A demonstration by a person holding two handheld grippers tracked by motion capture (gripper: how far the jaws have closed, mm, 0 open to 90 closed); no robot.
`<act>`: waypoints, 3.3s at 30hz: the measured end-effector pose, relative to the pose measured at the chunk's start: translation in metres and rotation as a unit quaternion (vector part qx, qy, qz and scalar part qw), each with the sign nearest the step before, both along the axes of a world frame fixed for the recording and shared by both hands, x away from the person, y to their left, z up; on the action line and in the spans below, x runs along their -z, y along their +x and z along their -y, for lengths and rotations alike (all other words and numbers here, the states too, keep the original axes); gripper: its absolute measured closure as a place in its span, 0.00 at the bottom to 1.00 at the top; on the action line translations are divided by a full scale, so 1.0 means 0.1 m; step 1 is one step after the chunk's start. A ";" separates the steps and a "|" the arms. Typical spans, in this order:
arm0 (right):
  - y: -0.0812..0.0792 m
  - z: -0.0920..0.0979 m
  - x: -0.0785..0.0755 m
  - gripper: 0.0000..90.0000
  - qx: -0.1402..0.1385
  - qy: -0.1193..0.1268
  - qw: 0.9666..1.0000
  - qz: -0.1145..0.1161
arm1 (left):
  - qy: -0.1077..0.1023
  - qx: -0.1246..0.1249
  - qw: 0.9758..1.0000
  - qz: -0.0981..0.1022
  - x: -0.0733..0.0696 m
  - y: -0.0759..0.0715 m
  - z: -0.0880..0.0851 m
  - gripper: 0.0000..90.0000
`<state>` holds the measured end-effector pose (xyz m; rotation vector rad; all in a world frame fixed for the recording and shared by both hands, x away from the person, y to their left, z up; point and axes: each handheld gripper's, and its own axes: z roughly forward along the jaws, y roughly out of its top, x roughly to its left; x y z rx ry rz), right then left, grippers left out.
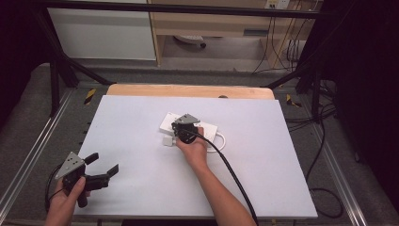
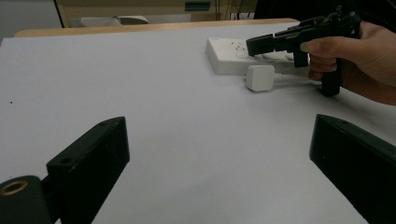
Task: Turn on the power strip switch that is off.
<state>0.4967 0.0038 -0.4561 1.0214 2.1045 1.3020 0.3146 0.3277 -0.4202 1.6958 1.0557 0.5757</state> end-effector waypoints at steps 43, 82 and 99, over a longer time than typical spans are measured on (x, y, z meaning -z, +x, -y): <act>-0.03 0.03 -0.07 1.00 -0.009 0.014 1.000 -0.007 | 0.002 0.003 1.000 0.000 0.00 0.00 0.01 0.06; -0.15 0.46 -0.57 0.72 0.008 0.063 0.998 0.014 | 0.005 0.002 1.000 0.000 0.00 0.00 0.02 0.06; -0.25 0.79 -0.77 0.41 0.020 0.080 0.997 0.002 | 0.008 0.001 1.000 -0.003 0.00 -0.01 0.02 0.06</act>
